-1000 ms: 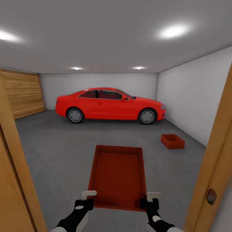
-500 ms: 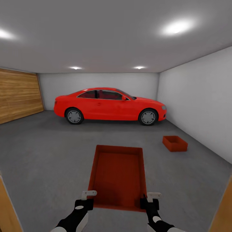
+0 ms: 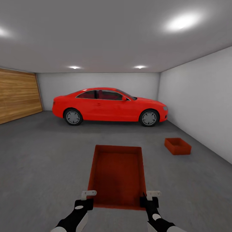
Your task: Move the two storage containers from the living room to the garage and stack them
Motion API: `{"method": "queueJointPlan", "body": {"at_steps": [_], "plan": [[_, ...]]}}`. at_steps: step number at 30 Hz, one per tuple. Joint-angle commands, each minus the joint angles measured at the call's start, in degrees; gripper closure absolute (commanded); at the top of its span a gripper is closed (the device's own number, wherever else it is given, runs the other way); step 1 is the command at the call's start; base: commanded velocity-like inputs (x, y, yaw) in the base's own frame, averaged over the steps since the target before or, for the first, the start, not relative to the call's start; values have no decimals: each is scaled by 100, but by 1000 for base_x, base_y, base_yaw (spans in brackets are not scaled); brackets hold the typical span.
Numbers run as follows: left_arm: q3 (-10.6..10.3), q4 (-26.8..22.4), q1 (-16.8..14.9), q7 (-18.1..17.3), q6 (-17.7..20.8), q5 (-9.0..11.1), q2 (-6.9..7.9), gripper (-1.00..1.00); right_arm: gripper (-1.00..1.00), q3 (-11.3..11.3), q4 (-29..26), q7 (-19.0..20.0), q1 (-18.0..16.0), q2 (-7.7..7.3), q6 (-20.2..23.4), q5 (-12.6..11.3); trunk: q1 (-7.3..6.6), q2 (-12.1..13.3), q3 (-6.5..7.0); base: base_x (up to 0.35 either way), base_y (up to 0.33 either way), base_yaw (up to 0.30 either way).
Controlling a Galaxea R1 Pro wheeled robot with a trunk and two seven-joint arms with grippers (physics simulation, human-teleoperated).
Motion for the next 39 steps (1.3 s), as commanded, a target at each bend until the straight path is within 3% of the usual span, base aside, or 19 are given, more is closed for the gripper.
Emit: {"method": "queueJointPlan", "body": {"at_steps": [1,39], "plan": [[-69,16,0,48,18,81,6,100,100,45,-10,-33,-10,3,-173,46,4,-6,-8,321,0,0],[-69,16,0,48,18,81,6,100,100,45,-10,-41,-10,5,-172,46,4,-6,-8,321,0,0]]}}
